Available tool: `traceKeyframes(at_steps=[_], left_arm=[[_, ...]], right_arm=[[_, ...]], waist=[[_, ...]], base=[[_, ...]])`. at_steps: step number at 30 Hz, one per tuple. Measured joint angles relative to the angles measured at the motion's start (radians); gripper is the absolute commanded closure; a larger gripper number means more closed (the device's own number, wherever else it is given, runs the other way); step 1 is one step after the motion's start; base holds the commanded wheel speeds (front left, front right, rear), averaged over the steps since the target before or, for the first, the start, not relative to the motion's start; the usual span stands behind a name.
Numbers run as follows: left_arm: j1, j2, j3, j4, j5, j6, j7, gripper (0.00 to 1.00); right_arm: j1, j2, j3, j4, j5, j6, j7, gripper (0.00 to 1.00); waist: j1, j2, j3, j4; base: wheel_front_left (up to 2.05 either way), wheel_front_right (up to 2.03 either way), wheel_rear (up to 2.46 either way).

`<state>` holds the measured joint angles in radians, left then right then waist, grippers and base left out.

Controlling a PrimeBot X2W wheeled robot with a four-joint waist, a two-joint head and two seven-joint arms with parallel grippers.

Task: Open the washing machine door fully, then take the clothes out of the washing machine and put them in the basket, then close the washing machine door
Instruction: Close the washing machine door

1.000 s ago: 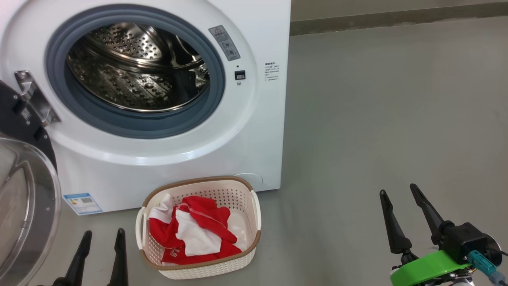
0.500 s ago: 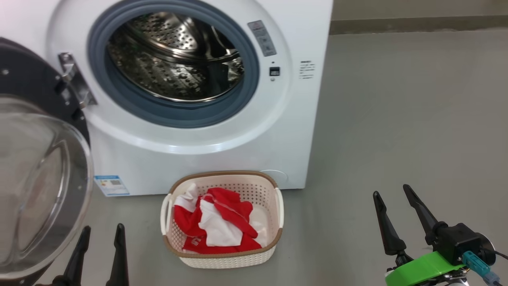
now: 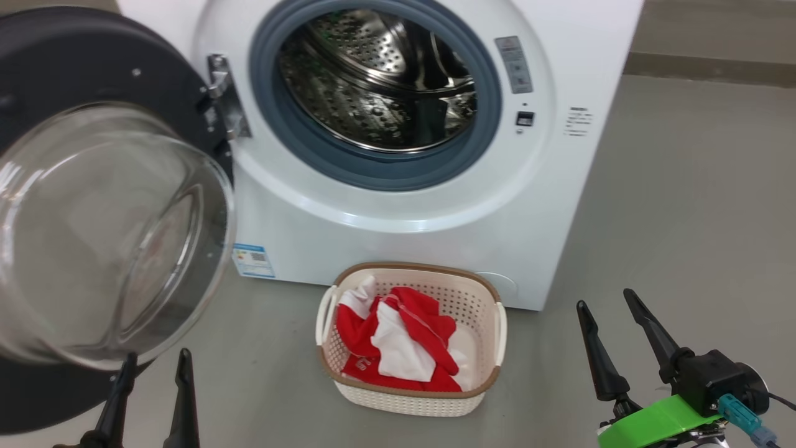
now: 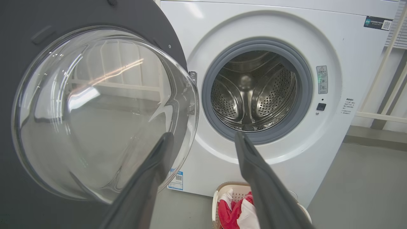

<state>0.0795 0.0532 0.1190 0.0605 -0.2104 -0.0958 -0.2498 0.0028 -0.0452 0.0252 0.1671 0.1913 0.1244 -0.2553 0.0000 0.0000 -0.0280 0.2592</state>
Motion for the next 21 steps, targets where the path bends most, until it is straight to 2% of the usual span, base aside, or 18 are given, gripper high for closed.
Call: traceKeyframes(at_steps=[12, 21], left_arm=[[0.001, 0.007, 0.006, -0.03, 0.009, 0.018, 0.0, 0.0], [0.008, 0.016, 0.015, -0.038, 0.009, 0.026, 0.0, 0.0]], right_arm=[[0.0, -0.003, 0.022, -0.013, 0.0, 0.0, 0.0, 0.0], [0.0, -0.003, 0.03, -0.013, 0.0, 0.0, 0.0, 0.0]], waist=[[0.0, 0.0, -0.017, 0.13], [0.0, 0.0, -0.033, 0.186]], base=[[0.0, 0.0, 0.0], [0.0, 0.0, 0.0]])
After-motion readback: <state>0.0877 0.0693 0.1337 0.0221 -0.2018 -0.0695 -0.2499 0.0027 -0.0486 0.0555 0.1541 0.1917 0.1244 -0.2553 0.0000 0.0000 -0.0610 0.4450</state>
